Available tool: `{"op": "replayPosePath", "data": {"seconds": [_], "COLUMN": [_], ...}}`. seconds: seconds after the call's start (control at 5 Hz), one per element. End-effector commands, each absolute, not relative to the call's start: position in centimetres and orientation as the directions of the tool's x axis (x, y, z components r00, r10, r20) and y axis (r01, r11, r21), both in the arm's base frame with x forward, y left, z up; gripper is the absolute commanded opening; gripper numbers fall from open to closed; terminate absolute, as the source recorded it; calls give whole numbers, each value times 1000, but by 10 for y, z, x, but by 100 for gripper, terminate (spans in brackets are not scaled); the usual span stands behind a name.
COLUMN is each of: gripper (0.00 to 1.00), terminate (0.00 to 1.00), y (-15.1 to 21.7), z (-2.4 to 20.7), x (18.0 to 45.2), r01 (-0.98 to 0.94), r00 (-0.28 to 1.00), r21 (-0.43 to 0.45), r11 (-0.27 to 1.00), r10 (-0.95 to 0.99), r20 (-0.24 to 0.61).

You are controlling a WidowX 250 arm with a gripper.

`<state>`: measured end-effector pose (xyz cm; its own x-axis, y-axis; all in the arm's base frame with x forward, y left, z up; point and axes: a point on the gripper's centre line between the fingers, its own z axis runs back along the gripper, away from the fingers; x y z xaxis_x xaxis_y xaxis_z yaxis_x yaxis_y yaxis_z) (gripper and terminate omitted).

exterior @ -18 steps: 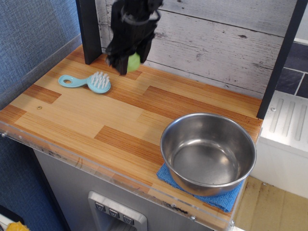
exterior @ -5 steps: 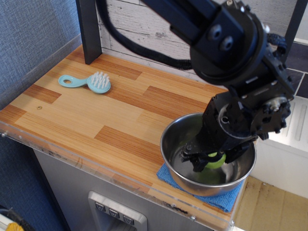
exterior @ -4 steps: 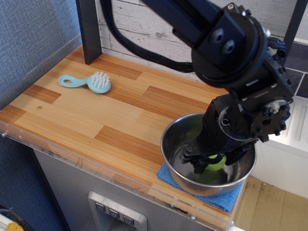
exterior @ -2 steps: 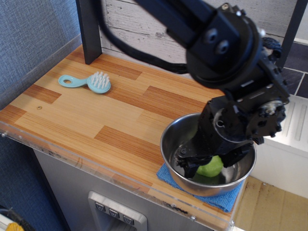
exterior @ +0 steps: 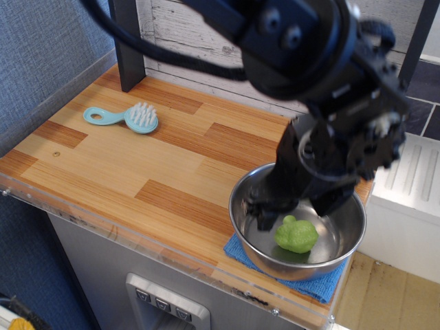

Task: Place broccoli into pot.

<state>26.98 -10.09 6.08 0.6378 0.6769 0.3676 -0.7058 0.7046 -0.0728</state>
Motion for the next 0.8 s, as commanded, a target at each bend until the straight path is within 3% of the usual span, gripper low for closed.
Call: {"op": "replayPosePath", "data": {"seconds": [0.0, 0.2, 0.6], "gripper": [100, 100, 100], "terminate": [0, 0, 0], "y": [-105, -107, -107], "z": [133, 157, 157], "x": [275, 271, 271], "r01": [-692, -683, -683], "r00": [587, 588, 588], "r21": [-180, -204, -204], "r11": [699, 701, 701], "r10": [690, 694, 694], "r20": [423, 415, 415]}}
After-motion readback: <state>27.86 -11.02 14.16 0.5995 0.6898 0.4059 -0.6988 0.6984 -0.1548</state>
